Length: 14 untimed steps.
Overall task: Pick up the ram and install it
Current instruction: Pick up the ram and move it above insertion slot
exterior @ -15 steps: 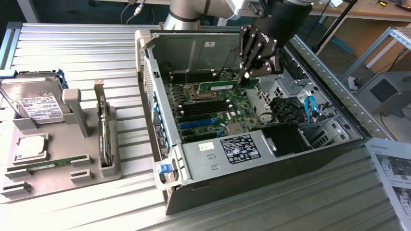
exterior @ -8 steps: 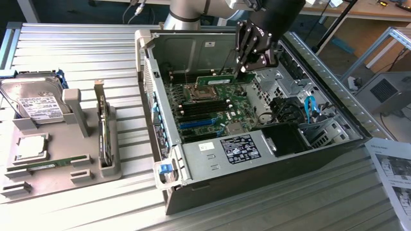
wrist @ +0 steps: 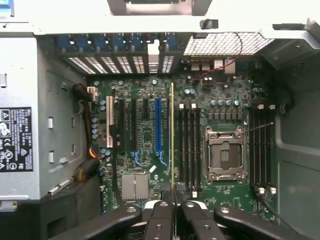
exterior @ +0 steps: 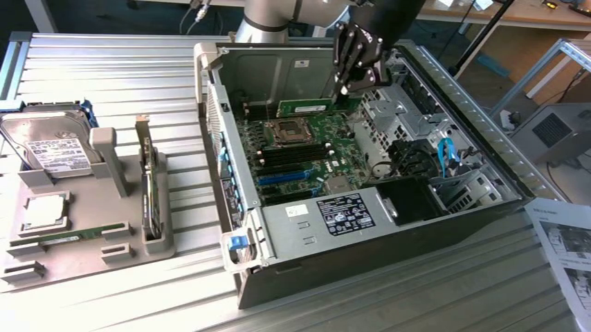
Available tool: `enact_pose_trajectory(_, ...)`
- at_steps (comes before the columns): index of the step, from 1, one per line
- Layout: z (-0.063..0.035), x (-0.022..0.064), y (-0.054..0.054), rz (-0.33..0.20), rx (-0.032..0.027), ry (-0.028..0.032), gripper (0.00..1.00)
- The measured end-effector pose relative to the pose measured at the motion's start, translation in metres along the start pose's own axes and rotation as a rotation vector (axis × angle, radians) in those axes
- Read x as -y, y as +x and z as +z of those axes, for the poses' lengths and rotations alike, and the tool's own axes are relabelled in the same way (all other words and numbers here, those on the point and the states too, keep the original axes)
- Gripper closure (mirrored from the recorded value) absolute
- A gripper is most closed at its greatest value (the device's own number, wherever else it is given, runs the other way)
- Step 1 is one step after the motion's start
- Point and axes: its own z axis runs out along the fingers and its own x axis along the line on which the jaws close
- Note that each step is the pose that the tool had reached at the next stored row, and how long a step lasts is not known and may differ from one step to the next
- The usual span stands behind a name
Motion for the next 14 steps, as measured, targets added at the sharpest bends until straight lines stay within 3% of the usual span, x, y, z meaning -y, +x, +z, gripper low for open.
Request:
enact_pose_trajectory(6, 0.0008, -0.0001, -0.014, 0.0, -0.0001, 0.0, 0.88)
enact_pose_trajectory(14, 0.0009, -0.0002, -0.015, 0.0, 0.0, 0.0, 0.88)
